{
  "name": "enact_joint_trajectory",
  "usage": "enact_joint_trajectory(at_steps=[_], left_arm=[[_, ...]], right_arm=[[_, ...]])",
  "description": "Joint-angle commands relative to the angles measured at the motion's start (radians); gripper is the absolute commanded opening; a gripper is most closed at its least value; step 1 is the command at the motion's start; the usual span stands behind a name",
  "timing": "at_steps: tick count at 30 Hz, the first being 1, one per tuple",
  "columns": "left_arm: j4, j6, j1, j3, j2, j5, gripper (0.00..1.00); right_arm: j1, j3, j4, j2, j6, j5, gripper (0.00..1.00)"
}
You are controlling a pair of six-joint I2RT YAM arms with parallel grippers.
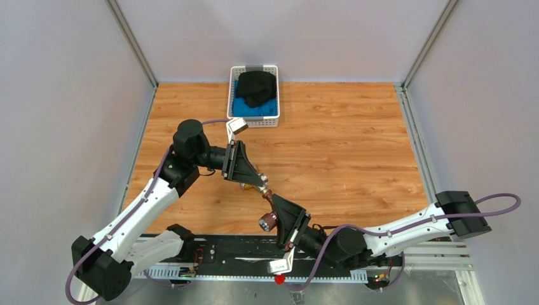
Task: Install the water faucets
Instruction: Install the water faucet onto the adaptor.
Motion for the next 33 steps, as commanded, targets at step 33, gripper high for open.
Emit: enact_joint_trajectory(at_steps=[33], left_arm=[[0.232,-0.075,-0.007,-0.023,0.035,-0.091,0.00]], right_arm=[[-0.054,0.109,-0.395,-0.119,0.500,0.080,0.00]])
